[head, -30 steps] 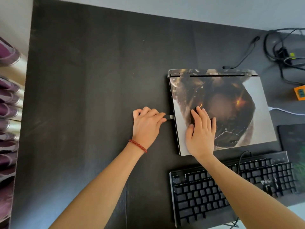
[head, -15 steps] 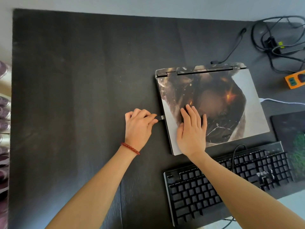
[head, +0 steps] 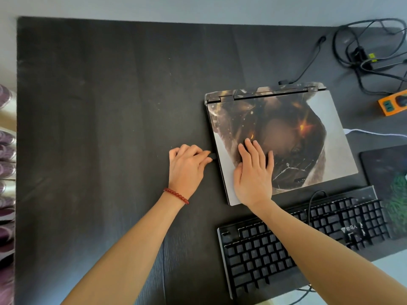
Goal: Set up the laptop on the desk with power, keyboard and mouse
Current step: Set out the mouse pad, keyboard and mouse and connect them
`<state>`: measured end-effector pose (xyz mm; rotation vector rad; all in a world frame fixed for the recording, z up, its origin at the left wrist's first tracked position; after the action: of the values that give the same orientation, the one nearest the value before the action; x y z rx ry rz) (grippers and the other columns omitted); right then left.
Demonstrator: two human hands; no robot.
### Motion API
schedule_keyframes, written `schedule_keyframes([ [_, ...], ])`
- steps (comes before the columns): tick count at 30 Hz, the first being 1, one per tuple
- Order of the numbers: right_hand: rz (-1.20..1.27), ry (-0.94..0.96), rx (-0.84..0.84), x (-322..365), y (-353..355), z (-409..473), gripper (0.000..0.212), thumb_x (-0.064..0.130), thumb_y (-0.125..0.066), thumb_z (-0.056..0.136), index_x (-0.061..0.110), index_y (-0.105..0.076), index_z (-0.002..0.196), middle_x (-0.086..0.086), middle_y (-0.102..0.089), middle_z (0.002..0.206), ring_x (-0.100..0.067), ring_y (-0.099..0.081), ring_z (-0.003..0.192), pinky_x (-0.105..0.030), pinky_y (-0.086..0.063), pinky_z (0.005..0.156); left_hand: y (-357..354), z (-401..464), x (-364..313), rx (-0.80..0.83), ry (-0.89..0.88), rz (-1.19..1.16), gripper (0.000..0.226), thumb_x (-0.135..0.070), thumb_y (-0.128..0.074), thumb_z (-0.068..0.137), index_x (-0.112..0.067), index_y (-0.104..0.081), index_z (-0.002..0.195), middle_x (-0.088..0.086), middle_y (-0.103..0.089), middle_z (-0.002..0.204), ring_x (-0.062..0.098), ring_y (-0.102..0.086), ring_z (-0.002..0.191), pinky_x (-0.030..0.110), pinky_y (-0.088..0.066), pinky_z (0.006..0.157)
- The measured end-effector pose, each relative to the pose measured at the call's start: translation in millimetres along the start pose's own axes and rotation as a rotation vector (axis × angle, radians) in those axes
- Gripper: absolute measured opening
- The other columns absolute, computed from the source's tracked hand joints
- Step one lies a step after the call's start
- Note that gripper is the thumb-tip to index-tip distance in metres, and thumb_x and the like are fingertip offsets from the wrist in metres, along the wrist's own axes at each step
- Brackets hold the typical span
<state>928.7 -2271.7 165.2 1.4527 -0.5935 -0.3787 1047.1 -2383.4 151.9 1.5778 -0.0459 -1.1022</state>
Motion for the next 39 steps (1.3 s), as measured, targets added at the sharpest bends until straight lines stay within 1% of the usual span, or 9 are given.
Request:
schedule_keyframes([
  [4,0.033,-0.002,0.018,-1,1,-1,0.051,0.024,-0.024,0.087,0.010,-0.044,0.132,-0.008,-0.041,0.144,-0.025,-0.031,0.138,-0.055,-0.014,0.113,-1,-5,-7,-0.043,0.030,0.072,0.015,-0.021,-0.062,0.084,-0.014,-0.072,0.092,0.006,-0.066,0.082,0.028,-0.058,0.081,0.039,-0.037,0.079],
  [9,0.159,0.034,0.161,-8,11,-2,0.047,0.016,-0.036,0.093,0.014,-0.031,0.140,-0.003,-0.023,0.154,-0.018,-0.012,0.144,-0.047,0.001,0.116,-1,-21,-25,0.064,0.226,0.166,0.037,-0.030,-0.047,0.093,-0.022,-0.050,0.128,0.006,-0.047,0.127,0.025,-0.040,0.117,0.039,-0.024,0.098],
  [14,0.460,0.121,0.193,-43,47,-64,0.037,0.003,-0.044,0.088,0.007,-0.052,0.124,-0.011,-0.053,0.131,-0.027,-0.045,0.124,-0.048,-0.029,0.110,9,-88,-58,-0.045,0.357,0.118,0.046,-0.024,-0.054,0.088,-0.016,-0.044,0.133,0.011,-0.040,0.138,0.029,-0.034,0.128,0.046,-0.019,0.106],
  [19,0.213,0.426,0.143,-123,64,-161,0.036,-0.003,-0.052,0.073,0.007,-0.065,0.106,-0.012,-0.064,0.113,-0.033,-0.055,0.115,-0.058,-0.035,0.103,-1,-165,-103,-0.084,0.404,0.059,0.038,-0.019,-0.055,0.087,-0.013,-0.052,0.124,0.012,-0.044,0.134,0.031,-0.038,0.123,0.048,-0.021,0.105],
  [25,-0.230,0.709,0.323,-193,71,-214,0.064,0.007,-0.078,0.048,0.012,-0.063,0.111,-0.012,-0.058,0.128,-0.029,-0.051,0.124,-0.058,-0.039,0.098,-33,-231,-171,-0.091,0.303,0.048,0.029,-0.009,-0.062,0.080,-0.007,-0.061,0.109,0.015,-0.058,0.115,0.036,-0.052,0.106,0.048,-0.040,0.088],
  [29,-0.461,0.787,0.435,-206,74,-208,0.069,-0.002,-0.068,0.059,0.015,-0.047,0.123,-0.014,-0.036,0.143,-0.030,-0.035,0.132,-0.051,-0.032,0.102,-59,-258,-198,0.018,0.118,0.033,0.026,-0.004,-0.063,0.076,-0.008,-0.064,0.101,0.010,-0.065,0.099,0.034,-0.060,0.091,0.041,-0.046,0.073],
  [33,-0.533,0.958,0.342,-195,84,-194,0.030,0.016,-0.078,0.058,0.024,-0.066,0.085,-0.003,-0.063,0.109,-0.021,-0.060,0.095,-0.032,-0.047,0.069,-82,-267,-210,0.260,0.136,-0.006,0.030,-0.018,-0.051,0.087,-0.016,-0.058,0.116,0.002,-0.060,0.115,0.023,-0.050,0.111,0.035,-0.039,0.089],
  [37,-0.201,1.001,0.146,-172,98,-183,0.022,0.031,-0.081,0.064,0.017,-0.065,0.070,-0.002,-0.064,0.085,-0.021,-0.061,0.072,-0.025,-0.046,0.057,-76,-261,-213,0.460,0.198,-0.042,0.050,-0.049,-0.047,0.088,-0.021,-0.046,0.129,-0.002,-0.056,0.128,0.017,-0.041,0.125,0.038,-0.030,0.102],
  [39,0.044,0.899,0.109,-164,106,-177,0.016,0.025,-0.075,0.073,0.013,-0.066,0.076,-0.005,-0.062,0.083,-0.023,-0.060,0.071,-0.026,-0.044,0.056,-59,-256,-215,0.508,0.272,-0.178,0.048,-0.053,-0.048,0.086,-0.021,-0.052,0.121,-0.001,-0.064,0.112,0.018,-0.054,0.111,0.037,-0.038,0.100],
])
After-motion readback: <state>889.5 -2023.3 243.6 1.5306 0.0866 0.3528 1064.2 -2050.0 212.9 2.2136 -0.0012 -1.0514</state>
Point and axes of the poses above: each hand's wrist, its own z-axis towards the middle knuckle, its own y-axis out of the back of the hand, x = y × z, the point moved 1 cm from there along z, towards the middle knuckle
